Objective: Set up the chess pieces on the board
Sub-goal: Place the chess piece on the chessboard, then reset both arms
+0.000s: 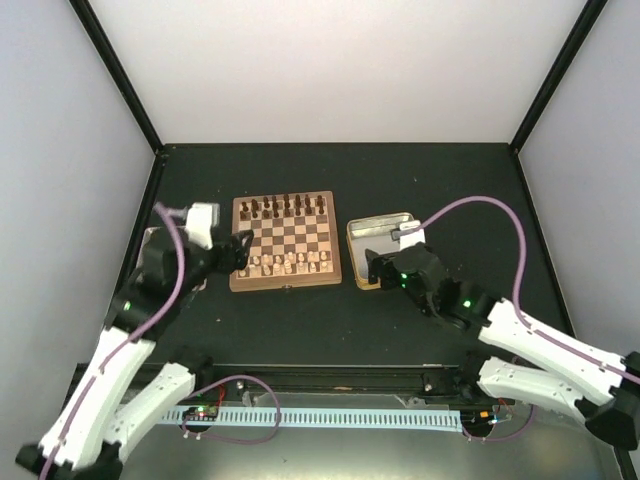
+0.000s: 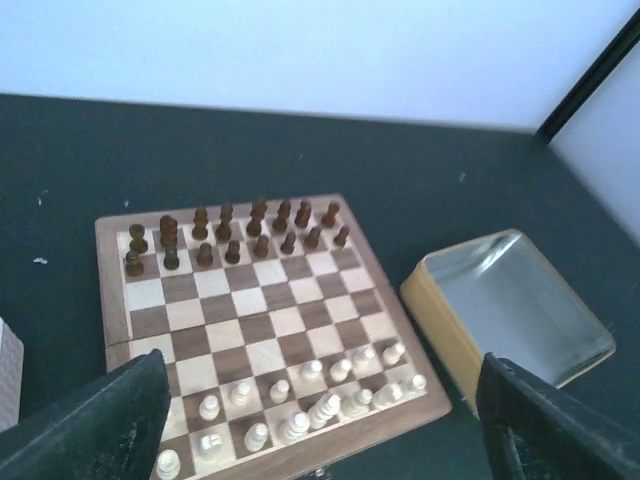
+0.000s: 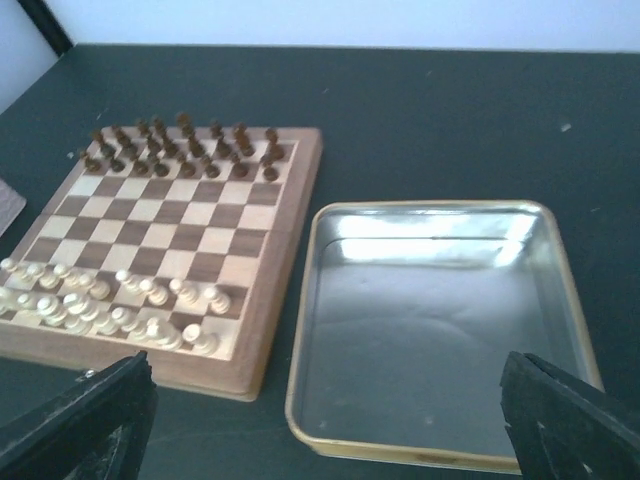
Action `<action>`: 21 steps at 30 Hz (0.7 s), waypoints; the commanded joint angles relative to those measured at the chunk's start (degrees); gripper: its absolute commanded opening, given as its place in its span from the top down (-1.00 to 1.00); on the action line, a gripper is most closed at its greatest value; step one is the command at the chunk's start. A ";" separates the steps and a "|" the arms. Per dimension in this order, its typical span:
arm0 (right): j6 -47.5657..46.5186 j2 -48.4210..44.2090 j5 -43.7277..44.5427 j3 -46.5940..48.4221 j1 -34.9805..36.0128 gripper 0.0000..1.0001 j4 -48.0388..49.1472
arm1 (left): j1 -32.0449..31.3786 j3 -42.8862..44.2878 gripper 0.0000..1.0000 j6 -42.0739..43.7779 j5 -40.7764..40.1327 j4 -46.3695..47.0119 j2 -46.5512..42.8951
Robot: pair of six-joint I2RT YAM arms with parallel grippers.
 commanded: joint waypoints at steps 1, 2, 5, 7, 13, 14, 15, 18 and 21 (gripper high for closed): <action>2.13 -7.02 8.37 1.86 -0.77 -0.92 -6.91 | 0.09 -6.96 -0.87 1.48 -2.04 7.66 -14.36; 2.19 -8.76 8.96 1.87 -0.74 -0.94 -7.61 | 0.09 -7.44 -0.96 1.66 -2.42 7.44 -16.91; 2.51 -13.79 10.63 1.61 -0.80 -0.96 -9.27 | 0.09 -7.81 -0.98 2.18 -3.88 5.90 -22.61; 2.94 -16.66 11.89 1.41 -0.74 -0.98 -10.84 | 0.09 -7.29 -0.98 1.93 -5.35 3.86 -24.98; 0.92 -27.85 12.53 -0.99 -0.74 -1.00 -14.12 | 0.10 -8.12 -0.98 1.16 -6.39 -0.21 -30.42; 0.69 -29.99 12.78 -1.13 -0.74 -1.00 -14.85 | 0.09 -8.16 -0.98 1.20 -6.52 -0.67 -30.98; 0.63 -31.91 13.41 -1.20 -0.73 -1.00 -15.73 | 0.14 -8.06 -0.98 1.13 -6.76 -1.56 -31.47; -0.35 -37.20 14.74 -1.06 -0.74 -1.00 -17.80 | 0.09 -7.45 -0.98 0.69 -8.18 -3.31 -33.02; -0.05 -40.71 15.23 -0.60 -0.75 -1.00 -18.57 | 0.10 -7.15 -0.98 1.79 -7.75 -3.82 -34.40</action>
